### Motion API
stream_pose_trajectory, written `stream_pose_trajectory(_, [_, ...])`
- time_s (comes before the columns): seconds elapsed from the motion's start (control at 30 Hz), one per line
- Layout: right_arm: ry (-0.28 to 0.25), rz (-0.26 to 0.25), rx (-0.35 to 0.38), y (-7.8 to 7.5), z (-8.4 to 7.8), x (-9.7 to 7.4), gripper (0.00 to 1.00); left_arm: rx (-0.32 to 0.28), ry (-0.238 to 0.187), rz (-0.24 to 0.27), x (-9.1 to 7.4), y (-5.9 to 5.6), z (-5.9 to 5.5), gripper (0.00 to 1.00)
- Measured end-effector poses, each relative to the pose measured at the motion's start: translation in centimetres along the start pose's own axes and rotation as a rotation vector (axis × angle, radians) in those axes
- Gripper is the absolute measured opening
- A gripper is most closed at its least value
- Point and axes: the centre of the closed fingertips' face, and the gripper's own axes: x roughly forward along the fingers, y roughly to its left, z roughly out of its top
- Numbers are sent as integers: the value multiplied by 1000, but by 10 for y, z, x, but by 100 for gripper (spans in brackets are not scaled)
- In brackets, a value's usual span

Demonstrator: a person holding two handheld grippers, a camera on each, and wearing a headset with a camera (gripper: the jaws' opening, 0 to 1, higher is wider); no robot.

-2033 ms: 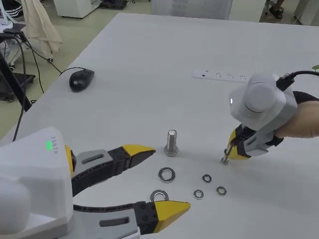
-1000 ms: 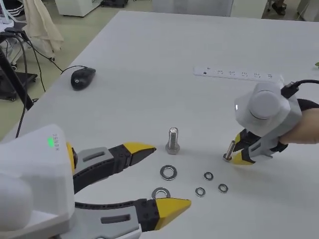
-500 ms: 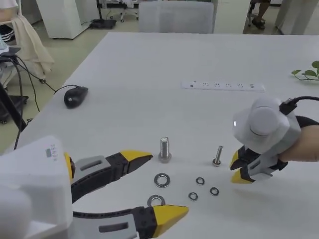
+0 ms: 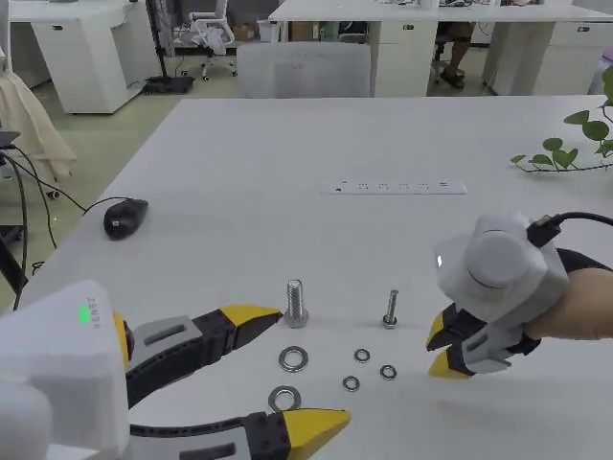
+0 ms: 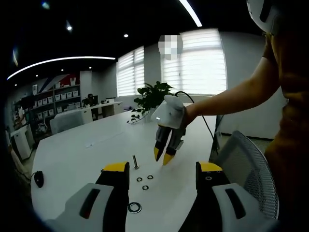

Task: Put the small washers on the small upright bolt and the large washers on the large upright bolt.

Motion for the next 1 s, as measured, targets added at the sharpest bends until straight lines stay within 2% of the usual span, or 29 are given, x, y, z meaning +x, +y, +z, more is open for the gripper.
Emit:
stream_pose_trajectory(0.23, [-27,-4,22,6,-7,-5,17,-1,15,-6,7,-8,0,54])
stream_pose_trajectory(0.53, [-59,18,5,3,-12,-3,17,-9,44,16,22,-15,4,54])
stream_pose_trajectory(0.73, [-103,26,0,-2,-9,-1,16,-24,59,41,26,-12,5,54])
stream_pose_trajectory(0.83, [-108,22,3,-3,-5,-1,16,-21,65,26,26,-12,3,53])
stream_pose_trajectory(1.0, [-92,4,20,0,5,-1,16,-6,40,-2,17,-3,2,54])
